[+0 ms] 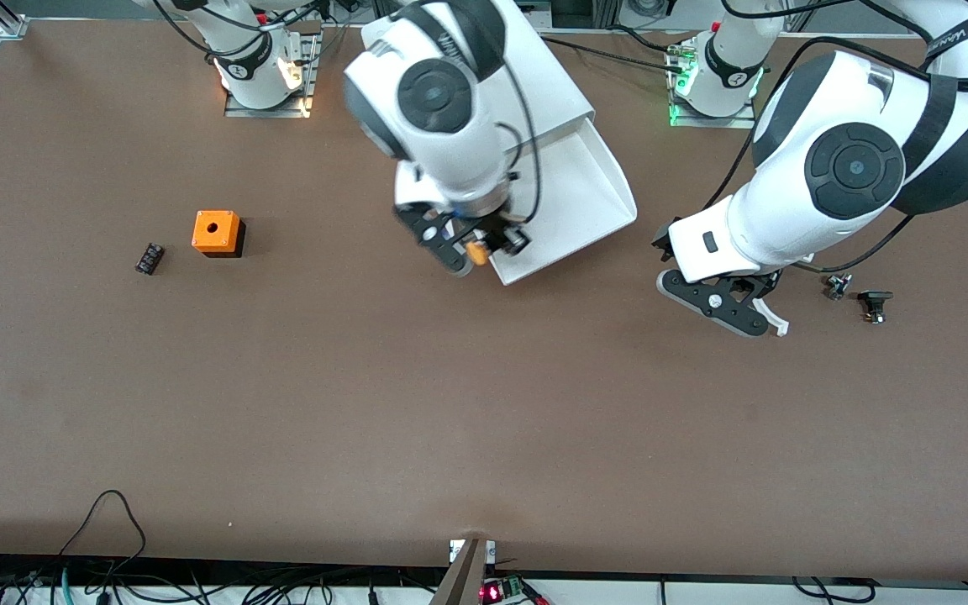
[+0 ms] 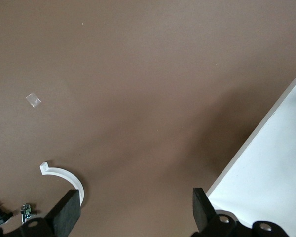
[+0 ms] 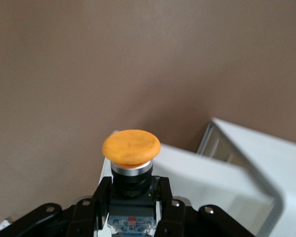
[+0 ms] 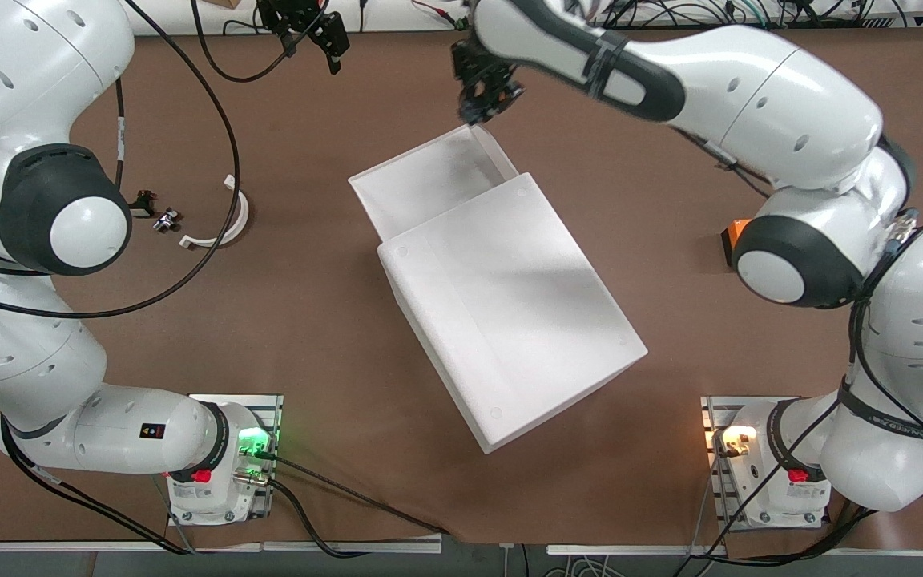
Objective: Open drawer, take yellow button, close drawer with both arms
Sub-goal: 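Lift the button out with the right gripper while the left gripper repositions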
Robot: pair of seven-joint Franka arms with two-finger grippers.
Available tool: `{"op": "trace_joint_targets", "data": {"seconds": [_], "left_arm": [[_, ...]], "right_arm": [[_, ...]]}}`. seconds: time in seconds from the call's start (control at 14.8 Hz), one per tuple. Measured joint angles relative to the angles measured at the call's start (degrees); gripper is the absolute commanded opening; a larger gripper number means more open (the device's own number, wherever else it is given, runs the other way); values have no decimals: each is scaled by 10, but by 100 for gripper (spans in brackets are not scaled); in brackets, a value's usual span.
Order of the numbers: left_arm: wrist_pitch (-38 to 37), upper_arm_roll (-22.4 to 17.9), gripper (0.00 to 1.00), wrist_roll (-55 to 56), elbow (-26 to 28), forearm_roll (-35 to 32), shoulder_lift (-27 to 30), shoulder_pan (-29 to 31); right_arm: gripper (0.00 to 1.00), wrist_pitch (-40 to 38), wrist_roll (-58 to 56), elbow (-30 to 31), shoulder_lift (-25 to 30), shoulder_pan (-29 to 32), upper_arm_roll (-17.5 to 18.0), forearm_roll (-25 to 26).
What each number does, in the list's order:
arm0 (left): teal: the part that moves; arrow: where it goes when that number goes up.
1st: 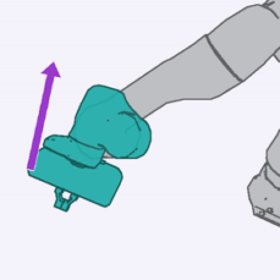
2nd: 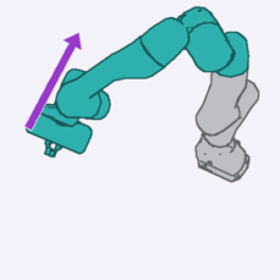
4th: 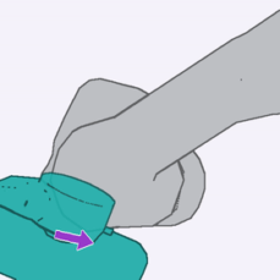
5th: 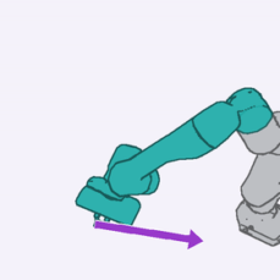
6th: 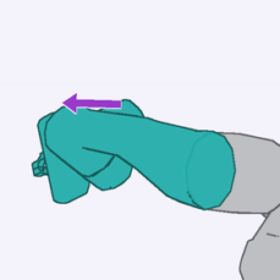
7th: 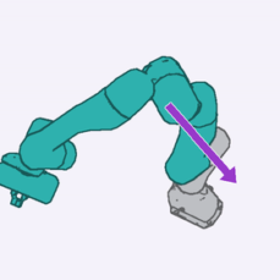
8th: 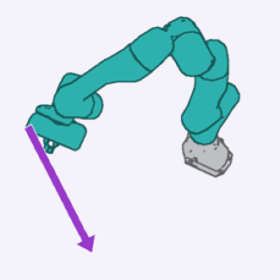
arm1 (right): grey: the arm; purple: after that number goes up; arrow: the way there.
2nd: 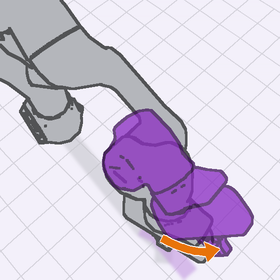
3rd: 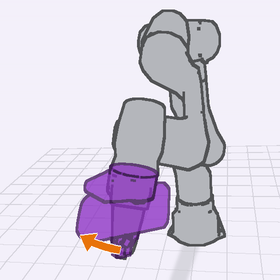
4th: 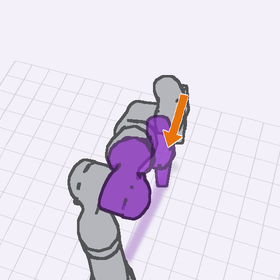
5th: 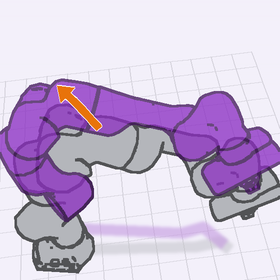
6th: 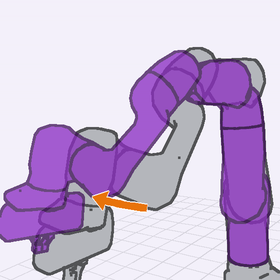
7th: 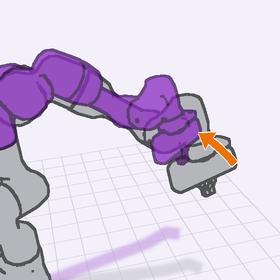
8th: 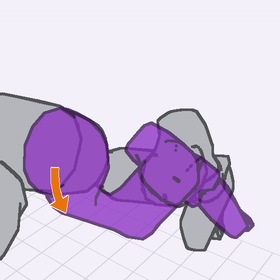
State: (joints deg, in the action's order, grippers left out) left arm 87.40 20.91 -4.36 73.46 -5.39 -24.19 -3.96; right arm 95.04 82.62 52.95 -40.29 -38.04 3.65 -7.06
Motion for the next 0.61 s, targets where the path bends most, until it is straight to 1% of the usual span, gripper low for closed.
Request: {"op": "trace_joint_targets", "data": {"seconds": [0.27, 0.47, 0.61], "left_arm": [[16, 0, 100, -6, -1, 0, -7, -1], [19, -1, 100, -4, -1, 0, -15, 1], [19, -1, 100, 39, -1, 0, -18, 2]], "right_arm": [[0, -71, -231, -1, 17, 103, -2, 0], [0, -101, -384, 1, 23, 181, -1, 0], [0, -109, -473, 14, 22, 223, -2, 0]]}}
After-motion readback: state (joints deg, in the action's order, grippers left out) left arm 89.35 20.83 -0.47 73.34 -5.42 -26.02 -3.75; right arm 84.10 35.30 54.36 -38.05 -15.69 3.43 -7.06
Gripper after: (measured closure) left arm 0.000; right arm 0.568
